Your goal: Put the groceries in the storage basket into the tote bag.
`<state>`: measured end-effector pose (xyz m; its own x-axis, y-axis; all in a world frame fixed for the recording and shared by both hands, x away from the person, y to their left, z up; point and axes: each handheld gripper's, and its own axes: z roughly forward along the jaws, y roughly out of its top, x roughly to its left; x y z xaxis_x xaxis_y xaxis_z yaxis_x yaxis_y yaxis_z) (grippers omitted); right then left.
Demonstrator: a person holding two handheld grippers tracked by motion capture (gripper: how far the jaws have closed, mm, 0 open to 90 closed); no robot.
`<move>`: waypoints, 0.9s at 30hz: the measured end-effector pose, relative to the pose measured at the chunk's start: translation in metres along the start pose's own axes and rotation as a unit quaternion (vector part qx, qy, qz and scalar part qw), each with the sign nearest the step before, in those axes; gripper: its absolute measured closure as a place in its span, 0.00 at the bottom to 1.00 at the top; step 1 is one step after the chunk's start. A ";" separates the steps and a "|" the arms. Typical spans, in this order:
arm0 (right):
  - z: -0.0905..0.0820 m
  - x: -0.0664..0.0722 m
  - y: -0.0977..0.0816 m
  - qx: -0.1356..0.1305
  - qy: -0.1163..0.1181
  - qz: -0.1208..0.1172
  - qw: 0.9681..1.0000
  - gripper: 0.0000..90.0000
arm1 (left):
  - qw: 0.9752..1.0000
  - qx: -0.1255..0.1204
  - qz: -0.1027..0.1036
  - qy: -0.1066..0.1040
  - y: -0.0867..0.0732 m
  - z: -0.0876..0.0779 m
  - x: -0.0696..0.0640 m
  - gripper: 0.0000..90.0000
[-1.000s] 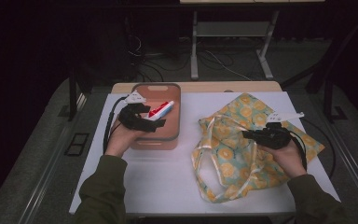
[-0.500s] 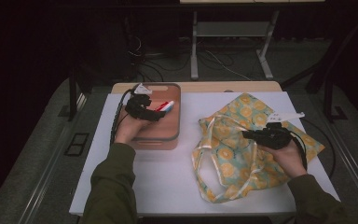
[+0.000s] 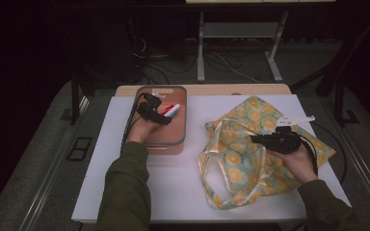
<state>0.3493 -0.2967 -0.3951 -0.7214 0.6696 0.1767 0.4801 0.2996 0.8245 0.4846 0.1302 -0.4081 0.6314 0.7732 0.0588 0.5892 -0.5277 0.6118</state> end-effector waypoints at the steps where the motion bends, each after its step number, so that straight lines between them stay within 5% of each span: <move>1: 0.000 0.000 0.000 0.000 0.000 0.000 1.000 0.99 | 1.000 0.012 0.000 0.002 0.000 0.003 0.000 0.22; 8: 0.000 0.000 0.000 0.000 0.002 -0.001 1.000 0.99 | 0.999 0.046 -0.020 0.003 0.000 0.010 0.002 0.31; 14: -0.001 -0.001 0.000 -0.003 0.002 -0.001 1.000 0.99 | 0.996 0.083 -0.008 0.011 0.000 0.015 -0.002 0.47; 19: -0.001 -0.001 0.000 -0.002 0.001 0.000 1.000 0.99 | 0.996 0.085 -0.013 0.007 -0.001 0.013 -0.001 0.56; 22: -0.001 -0.001 0.000 -0.003 0.001 0.000 1.000 0.99 | 0.996 0.079 -0.033 -0.006 -0.001 0.009 0.001 0.75; 27: -0.001 -0.001 0.000 -0.003 0.000 0.001 1.000 0.99 | 0.996 0.085 -0.034 -0.011 0.000 0.008 0.000 0.81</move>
<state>0.3492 -0.2981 -0.3947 -0.7209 0.6698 0.1780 0.4779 0.2944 0.8276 0.4885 0.1277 -0.4144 0.5977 0.8017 0.0037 0.7062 -0.5287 0.4709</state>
